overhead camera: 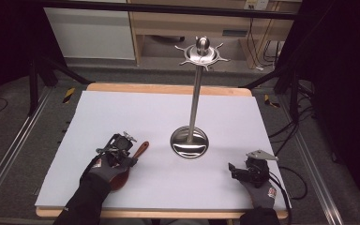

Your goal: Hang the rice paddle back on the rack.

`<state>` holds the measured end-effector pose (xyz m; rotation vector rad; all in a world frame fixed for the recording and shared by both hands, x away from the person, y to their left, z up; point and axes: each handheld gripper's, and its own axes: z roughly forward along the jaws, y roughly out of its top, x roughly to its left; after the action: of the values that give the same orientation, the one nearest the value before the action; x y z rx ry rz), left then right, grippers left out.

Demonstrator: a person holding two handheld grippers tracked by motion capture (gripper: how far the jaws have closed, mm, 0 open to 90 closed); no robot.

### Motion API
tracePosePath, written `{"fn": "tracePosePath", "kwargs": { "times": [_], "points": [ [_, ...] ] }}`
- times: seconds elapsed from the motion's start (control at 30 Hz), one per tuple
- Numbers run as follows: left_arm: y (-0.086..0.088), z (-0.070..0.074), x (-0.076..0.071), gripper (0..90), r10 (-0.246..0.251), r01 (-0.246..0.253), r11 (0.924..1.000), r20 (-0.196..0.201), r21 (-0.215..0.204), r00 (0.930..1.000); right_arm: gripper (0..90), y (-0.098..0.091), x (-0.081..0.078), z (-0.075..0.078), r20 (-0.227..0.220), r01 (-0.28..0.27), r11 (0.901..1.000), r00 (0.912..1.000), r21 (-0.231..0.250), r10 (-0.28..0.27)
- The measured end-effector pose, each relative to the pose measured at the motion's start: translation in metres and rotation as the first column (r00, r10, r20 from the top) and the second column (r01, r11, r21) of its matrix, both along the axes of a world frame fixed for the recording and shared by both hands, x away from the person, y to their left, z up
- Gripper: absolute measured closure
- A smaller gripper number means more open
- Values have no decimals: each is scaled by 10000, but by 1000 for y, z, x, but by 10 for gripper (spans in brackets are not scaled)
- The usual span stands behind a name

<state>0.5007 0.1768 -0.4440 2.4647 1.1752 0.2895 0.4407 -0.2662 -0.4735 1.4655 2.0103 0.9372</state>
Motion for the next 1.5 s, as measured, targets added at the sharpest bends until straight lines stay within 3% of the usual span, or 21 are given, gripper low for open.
{"fn": "tracePosePath", "kwargs": {
  "times": [0.53, 0.77, 1.0, 1.33, 1.5],
  "points": [
    [-2, -6, 3, 696, -2, 8, 9999, -361, 154, 9993, 156, 0, 0, 0, -86, -12, 10000, 10000, 32, 12],
    [-2, -6, 7, 705, 106, -95, 9998, -711, 149, 9974, 156, 1, 0, 0, -113, 79, 10000, 9999, 33, -79],
    [-5, -6, 7, 713, 140, -115, 9993, -738, 342, 9972, 156, 1, 0, -1, -176, 150, 9999, 9997, 52, -149],
    [3, -6, 10, 760, 91, -100, 9999, -794, -108, 9968, 156, 0, 1, -1, -171, 127, 9999, 9998, -32, -128],
    [-2, -5, 9, 763, 70, -49, 9996, -771, 266, 9970, 156, 1, 1, -1, -192, 170, 9999, 9997, 31, -169]
  ]
}}
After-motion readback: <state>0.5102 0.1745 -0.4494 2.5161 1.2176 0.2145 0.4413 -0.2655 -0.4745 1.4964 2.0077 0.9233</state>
